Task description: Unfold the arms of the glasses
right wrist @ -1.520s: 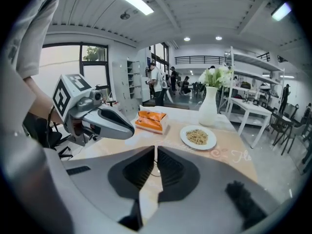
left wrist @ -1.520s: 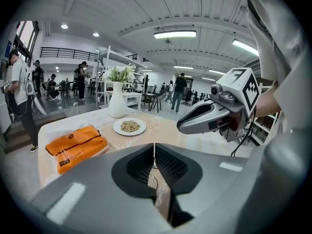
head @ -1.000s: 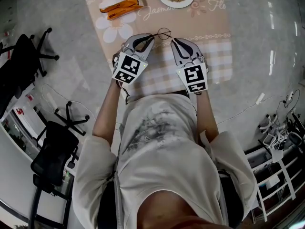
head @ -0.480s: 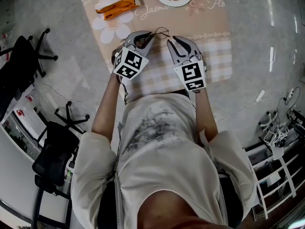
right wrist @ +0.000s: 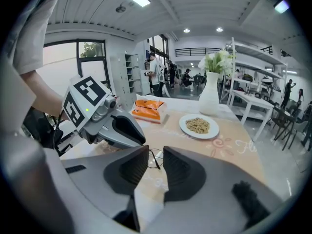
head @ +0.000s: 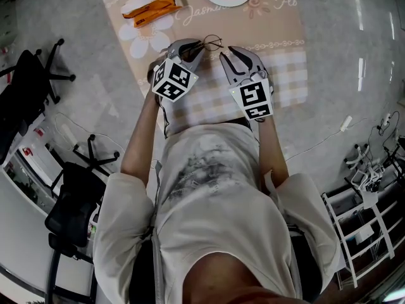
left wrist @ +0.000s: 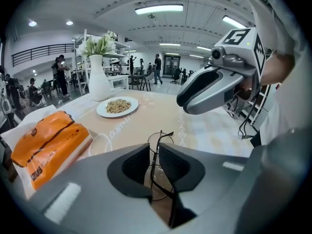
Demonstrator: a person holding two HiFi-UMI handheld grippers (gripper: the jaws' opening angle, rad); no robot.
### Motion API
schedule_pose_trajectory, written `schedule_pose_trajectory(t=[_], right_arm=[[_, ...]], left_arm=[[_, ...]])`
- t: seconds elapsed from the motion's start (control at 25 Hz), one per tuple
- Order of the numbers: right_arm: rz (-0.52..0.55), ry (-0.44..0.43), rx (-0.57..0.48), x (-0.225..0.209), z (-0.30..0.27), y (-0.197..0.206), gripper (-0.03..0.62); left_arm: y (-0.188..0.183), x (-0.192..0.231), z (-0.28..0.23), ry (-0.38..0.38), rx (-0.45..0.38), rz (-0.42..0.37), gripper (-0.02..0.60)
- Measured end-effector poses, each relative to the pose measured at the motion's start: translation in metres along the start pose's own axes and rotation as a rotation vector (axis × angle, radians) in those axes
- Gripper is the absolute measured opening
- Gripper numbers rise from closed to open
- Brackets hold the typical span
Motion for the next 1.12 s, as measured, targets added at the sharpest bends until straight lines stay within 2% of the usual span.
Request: schedule_pose_trajectory(t=[0.6,0.76,1.12], right_arm=[[-0.010,0.003,0.010,-0.004,0.002,0.005,0.107],[-0.012,0.006,0.010,-0.005,0.003,0.005,0.107],[-0.014,0.007,0.012,-0.005,0.003,0.005,0.107]], left_arm=[[0.008,-0.001,-0.015,0.003,0.088,-0.084,0.075],[0.008,-0.001,-0.016,0.007,0.092,-0.085,0.071],[0.008,-0.005,-0.016,0.038,0.084,-0.081,0.015]])
Point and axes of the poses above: the fingertips, and each gripper's own axes: z backward along the fingers, x to its left, y out of its underside, the point moved 3 cm from there along z, backward along the fingers, and after that the axes turned 1 degree about -x, right-handed, at the moved point
